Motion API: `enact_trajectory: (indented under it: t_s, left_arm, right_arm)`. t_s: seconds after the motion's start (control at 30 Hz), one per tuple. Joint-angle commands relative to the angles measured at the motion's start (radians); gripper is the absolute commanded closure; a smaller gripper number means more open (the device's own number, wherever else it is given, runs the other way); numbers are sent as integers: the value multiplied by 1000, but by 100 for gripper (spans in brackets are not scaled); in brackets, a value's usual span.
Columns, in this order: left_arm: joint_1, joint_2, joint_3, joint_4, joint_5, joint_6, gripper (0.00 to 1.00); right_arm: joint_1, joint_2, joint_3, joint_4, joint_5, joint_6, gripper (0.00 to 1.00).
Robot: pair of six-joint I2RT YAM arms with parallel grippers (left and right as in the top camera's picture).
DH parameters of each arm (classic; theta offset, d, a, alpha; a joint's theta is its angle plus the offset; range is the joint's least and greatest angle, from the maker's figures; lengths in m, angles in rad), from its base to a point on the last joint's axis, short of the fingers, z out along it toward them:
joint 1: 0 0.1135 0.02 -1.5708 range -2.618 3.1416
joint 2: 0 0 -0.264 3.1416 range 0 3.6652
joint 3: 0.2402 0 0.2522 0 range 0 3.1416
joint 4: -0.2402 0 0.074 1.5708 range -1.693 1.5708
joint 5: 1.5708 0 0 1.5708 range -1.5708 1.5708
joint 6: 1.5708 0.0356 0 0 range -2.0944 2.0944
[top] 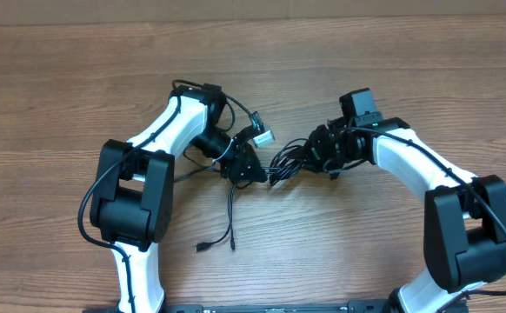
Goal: Untangle cables
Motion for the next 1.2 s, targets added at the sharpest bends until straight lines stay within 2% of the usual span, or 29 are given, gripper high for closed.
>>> enact_trajectory:
  t_s: [0.0,0.07,0.1,0.17,0.23,0.3,0.5,0.63,0.67,0.7,0.73,0.77,0.8,0.83,0.87,0.9,0.93,0.97,1.07,1.17]
  left_arm:
    - [-4,-8,-13,64,-66,-172,94]
    - [-4,-8,-35,135,-183,-321,90]
    - [-3,-8,-53,187,-314,-459,88]
    - [6,-8,-55,212,-472,-614,95]
    - [51,-8,-40,203,-498,-658,86]
    - [106,-8,-26,204,-498,-702,82]
    - [283,-10,12,191,-502,-793,80]
    - [373,-10,161,90,-494,-814,73]
    - [384,-10,216,56,-494,-814,66]
    - [388,-10,289,13,-494,-814,55]
    - [388,-10,369,-32,-493,-846,16]
    - [386,-10,414,-62,-484,-883,0]
    - [384,-10,441,-87,-421,-913,0]
    - [378,-10,443,-134,-228,-918,0]
    - [374,-10,438,-161,-166,-917,0]
    - [356,-10,419,-204,-138,-917,34]
    - [340,-10,403,-226,-148,-911,75]
    - [319,-9,380,-237,-163,-910,96]
    - [198,-9,235,-208,-180,-907,96]
    - [49,-8,71,-106,-181,-912,96]
  right_arm:
    - [-8,-2,3,5,-12,0,96]
    - [-8,-2,3,5,-12,0,96]
    - [-8,-2,3,5,-12,-1,96]
    - [-9,-2,3,5,-10,0,96]
    - [-16,-2,3,5,-8,-5,96]
    - [-27,-2,3,5,-8,-11,96]
    - [-29,-2,3,5,-7,-38,96]
    - [-28,-2,3,5,-7,-39,96]
    - [-28,-2,3,5,-5,-39,96]
    - [-28,-2,3,5,4,-39,96]
    - [-28,-2,3,5,11,-39,96]
    - [-28,-2,3,4,11,-39,96]
    - [-28,-2,3,5,11,-39,96]
    - [-28,-2,3,5,11,-39,96]
    - [-28,-2,3,5,11,-39,96]
    - [-28,-2,3,4,11,-39,96]
    - [-28,-2,3,4,11,-39,96]
    - [-28,-2,3,4,11,-39,96]
    - [-28,-2,3,5,12,-39,96]
    - [-27,-2,3,-3,37,-39,95]
